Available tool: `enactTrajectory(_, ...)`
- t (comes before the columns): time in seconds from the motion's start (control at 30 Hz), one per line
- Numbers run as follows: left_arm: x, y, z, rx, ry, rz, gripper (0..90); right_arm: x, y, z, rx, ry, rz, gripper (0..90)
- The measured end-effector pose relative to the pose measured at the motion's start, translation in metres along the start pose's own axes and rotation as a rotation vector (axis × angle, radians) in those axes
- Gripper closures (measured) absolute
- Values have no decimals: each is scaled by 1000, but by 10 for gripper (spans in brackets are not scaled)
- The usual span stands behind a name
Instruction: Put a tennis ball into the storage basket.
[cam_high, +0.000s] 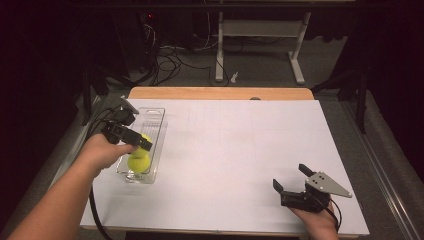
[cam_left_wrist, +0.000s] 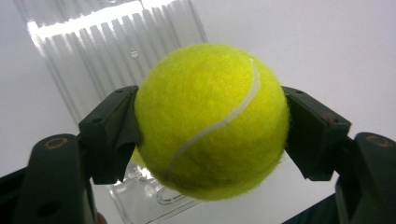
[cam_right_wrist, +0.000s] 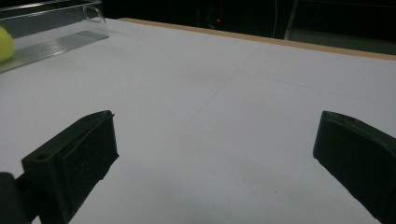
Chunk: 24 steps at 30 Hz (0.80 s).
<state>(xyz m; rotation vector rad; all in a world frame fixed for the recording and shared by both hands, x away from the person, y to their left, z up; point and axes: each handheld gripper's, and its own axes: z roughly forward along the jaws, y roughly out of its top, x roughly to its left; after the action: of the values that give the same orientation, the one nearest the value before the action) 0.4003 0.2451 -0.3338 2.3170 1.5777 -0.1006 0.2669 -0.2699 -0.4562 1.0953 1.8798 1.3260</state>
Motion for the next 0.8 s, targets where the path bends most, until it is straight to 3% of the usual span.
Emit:
enactTrajectory(0.27,10,-2,-2,-3,12,-38,265,0,0,0,0,2,1,4)
enactTrajectory(0.8,11,3,-6,-23,17,-47,265,0,0,0,0,2,5,4)
